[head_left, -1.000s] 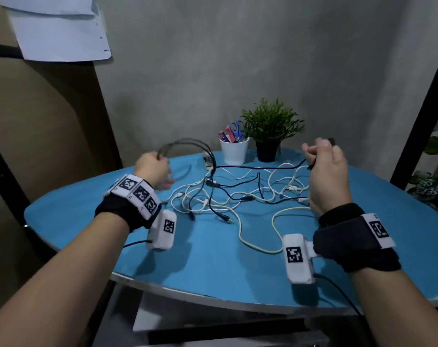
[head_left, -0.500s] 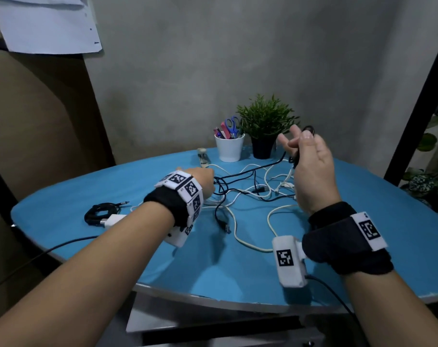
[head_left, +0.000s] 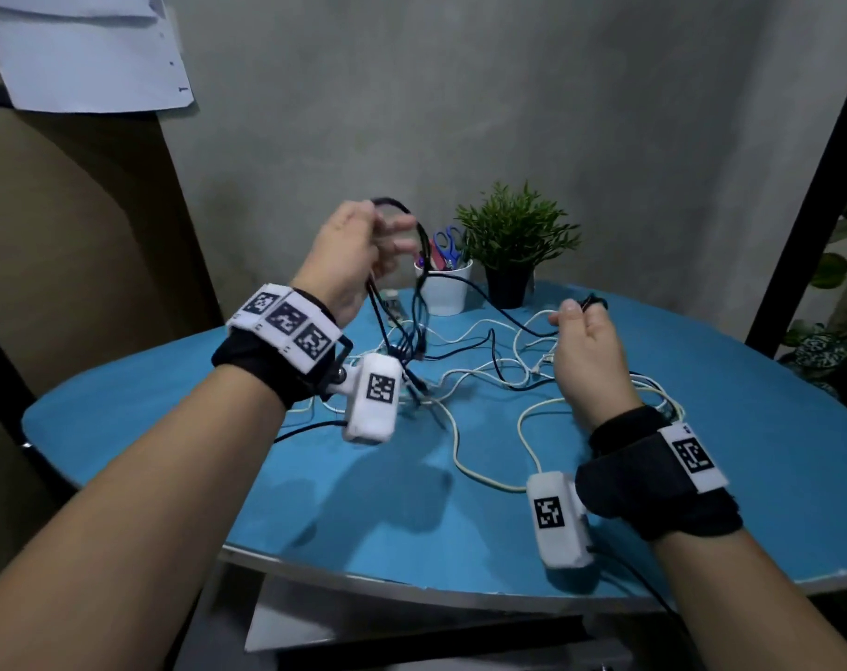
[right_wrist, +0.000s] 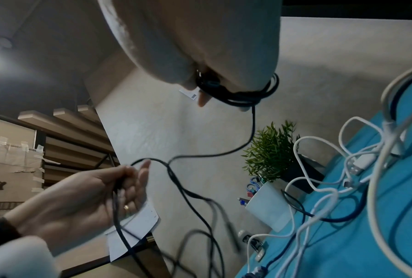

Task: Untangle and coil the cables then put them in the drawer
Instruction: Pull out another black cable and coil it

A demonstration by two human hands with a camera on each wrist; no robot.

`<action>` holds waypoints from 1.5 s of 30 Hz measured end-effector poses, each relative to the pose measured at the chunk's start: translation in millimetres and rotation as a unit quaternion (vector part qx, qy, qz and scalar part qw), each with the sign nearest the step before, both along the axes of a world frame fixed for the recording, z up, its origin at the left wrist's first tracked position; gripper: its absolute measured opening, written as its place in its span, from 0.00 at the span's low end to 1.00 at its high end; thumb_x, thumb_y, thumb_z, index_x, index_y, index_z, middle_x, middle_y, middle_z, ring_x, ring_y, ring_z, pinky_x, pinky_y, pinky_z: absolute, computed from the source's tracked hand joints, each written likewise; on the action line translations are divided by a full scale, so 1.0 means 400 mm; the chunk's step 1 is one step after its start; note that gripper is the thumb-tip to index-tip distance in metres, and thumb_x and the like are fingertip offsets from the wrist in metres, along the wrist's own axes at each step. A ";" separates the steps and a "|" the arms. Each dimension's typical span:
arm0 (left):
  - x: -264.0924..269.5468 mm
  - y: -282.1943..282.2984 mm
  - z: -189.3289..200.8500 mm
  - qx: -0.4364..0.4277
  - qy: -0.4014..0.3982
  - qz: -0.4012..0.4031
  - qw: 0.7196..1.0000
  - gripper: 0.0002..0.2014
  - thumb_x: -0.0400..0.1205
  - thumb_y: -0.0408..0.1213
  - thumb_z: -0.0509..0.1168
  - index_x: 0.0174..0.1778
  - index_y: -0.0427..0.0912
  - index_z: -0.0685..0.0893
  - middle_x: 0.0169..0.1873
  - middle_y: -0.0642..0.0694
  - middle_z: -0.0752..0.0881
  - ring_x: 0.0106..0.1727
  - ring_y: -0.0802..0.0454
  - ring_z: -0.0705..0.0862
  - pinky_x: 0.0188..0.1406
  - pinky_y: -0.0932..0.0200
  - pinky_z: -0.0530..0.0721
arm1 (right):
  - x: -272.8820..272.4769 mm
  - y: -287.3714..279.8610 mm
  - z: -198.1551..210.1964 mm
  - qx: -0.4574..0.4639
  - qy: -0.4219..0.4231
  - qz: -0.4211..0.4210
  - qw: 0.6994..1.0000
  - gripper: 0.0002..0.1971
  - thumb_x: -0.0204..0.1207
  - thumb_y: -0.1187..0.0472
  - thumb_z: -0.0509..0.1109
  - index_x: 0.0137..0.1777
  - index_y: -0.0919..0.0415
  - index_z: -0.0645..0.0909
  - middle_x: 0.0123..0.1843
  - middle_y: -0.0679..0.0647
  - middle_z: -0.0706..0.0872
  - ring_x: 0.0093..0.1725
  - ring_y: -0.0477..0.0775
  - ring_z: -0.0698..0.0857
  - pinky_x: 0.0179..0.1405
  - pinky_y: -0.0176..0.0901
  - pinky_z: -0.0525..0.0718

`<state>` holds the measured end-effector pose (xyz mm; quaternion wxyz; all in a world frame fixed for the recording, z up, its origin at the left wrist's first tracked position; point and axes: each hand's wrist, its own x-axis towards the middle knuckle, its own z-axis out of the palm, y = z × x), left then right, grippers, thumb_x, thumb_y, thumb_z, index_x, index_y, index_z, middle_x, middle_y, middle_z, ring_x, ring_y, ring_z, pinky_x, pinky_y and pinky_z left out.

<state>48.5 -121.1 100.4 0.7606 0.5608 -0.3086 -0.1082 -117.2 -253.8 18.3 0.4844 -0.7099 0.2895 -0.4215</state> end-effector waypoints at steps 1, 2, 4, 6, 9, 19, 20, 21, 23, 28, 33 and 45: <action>0.010 0.005 0.010 -0.041 0.023 0.013 0.999 0.12 0.87 0.36 0.47 0.38 0.46 0.68 0.42 0.48 0.89 0.35 0.55 0.87 0.33 0.63 0.77 | -0.001 -0.003 -0.003 -0.001 0.015 -0.009 1.000 0.17 0.85 0.51 0.51 0.53 0.63 0.75 0.44 0.52 0.77 0.49 0.56 0.76 0.49 0.47 0.73; 0.019 0.009 0.018 -0.074 0.040 0.026 0.996 0.12 0.87 0.36 0.46 0.38 0.46 0.68 0.44 0.48 0.88 0.38 0.54 0.87 0.33 0.63 0.77 | -0.003 -0.007 -0.007 -0.002 0.032 -0.015 0.999 0.17 0.85 0.51 0.50 0.54 0.65 0.74 0.46 0.55 0.78 0.50 0.58 0.76 0.51 0.48 0.72; 0.042 0.020 0.026 -0.117 0.054 0.052 0.990 0.13 0.88 0.38 0.44 0.39 0.46 0.68 0.45 0.49 0.87 0.42 0.54 0.87 0.31 0.64 0.76 | -0.006 -0.014 -0.013 -0.004 0.069 -0.021 0.997 0.19 0.85 0.51 0.50 0.56 0.66 0.74 0.50 0.59 0.78 0.52 0.60 0.76 0.52 0.51 0.72; 0.064 0.032 0.025 -0.117 0.041 0.095 0.988 0.13 0.88 0.38 0.44 0.39 0.48 0.67 0.47 0.52 0.86 0.45 0.57 0.85 0.32 0.65 0.74 | -0.011 -0.028 -0.021 -0.004 0.092 -0.035 0.995 0.19 0.85 0.52 0.50 0.55 0.68 0.73 0.51 0.61 0.77 0.51 0.61 0.76 0.50 0.51 0.71; 0.106 0.051 0.008 -0.076 0.018 0.158 0.984 0.11 0.87 0.37 0.44 0.42 0.50 0.68 0.53 0.54 0.83 0.52 0.59 0.82 0.37 0.63 0.72 | -0.022 -0.052 -0.029 0.001 0.098 -0.060 0.993 0.17 0.85 0.54 0.50 0.53 0.68 0.72 0.49 0.61 0.76 0.49 0.61 0.75 0.46 0.48 0.69; 0.106 0.054 -0.095 0.478 -0.169 0.203 0.838 0.22 0.85 0.43 0.56 0.71 0.33 0.70 0.71 0.32 0.73 0.68 0.36 0.75 0.67 0.48 0.72 | -0.017 -0.028 -0.002 -0.011 0.071 -0.032 0.997 0.17 0.85 0.52 0.50 0.54 0.65 0.74 0.48 0.56 0.76 0.50 0.59 0.75 0.47 0.48 0.69; 0.086 0.049 -0.099 0.497 -0.188 0.201 0.822 0.26 0.84 0.45 0.57 0.75 0.35 0.65 0.75 0.34 0.69 0.73 0.36 0.70 0.72 0.47 0.70 | -0.013 -0.024 0.000 -0.010 0.056 -0.023 0.998 0.16 0.85 0.52 0.51 0.51 0.63 0.75 0.48 0.56 0.77 0.51 0.59 0.76 0.47 0.48 0.70; 0.071 0.043 -0.105 0.495 -0.214 0.195 0.819 0.29 0.83 0.46 0.58 0.78 0.37 0.61 0.77 0.36 0.66 0.76 0.38 0.67 0.75 0.45 0.67 | -0.011 -0.019 0.005 -0.006 0.040 -0.011 0.999 0.15 0.84 0.52 0.52 0.48 0.61 0.76 0.50 0.56 0.79 0.52 0.58 0.77 0.48 0.47 0.71; 0.035 0.028 -0.117 0.457 -0.277 0.150 0.832 0.30 0.82 0.46 0.61 0.79 0.43 0.60 0.79 0.42 0.63 0.77 0.43 0.65 0.77 0.46 0.64 | -0.008 -0.006 0.019 0.017 -0.009 0.047 0.999 0.14 0.85 0.53 0.54 0.42 0.58 0.76 0.49 0.55 0.85 0.50 0.54 0.84 0.50 0.46 0.77; -0.064 -0.016 -0.117 0.296 -0.355 -0.016 0.887 0.28 0.82 0.38 0.63 0.79 0.49 0.62 0.79 0.50 0.63 0.78 0.48 0.65 0.74 0.53 0.65 | -0.021 0.046 0.065 0.068 -0.121 0.245 0.960 0.17 0.86 0.59 0.53 0.37 0.62 0.74 0.20 0.52 0.80 0.23 0.52 0.80 0.38 0.43 0.80; -0.089 -0.057 -0.154 0.298 -0.338 -0.122 0.884 0.19 0.84 0.49 0.53 0.71 0.55 0.70 0.68 0.50 0.80 0.72 0.53 0.74 0.76 0.46 0.67 | -0.033 0.077 0.102 0.135 -0.198 0.286 0.928 0.18 0.87 0.58 0.51 0.36 0.62 0.72 0.17 0.49 0.70 0.19 0.50 0.73 0.41 0.44 0.82; -0.117 -0.028 -0.183 0.289 -0.604 -0.033 0.742 0.15 0.84 0.47 0.57 0.62 0.49 0.83 0.38 0.53 0.87 0.41 0.50 0.82 0.47 0.58 0.70 | -0.037 0.034 0.117 0.245 -0.409 0.213 0.853 0.15 0.87 0.57 0.50 0.43 0.62 0.70 0.58 0.71 0.85 0.57 0.62 0.88 0.59 0.49 0.84</action>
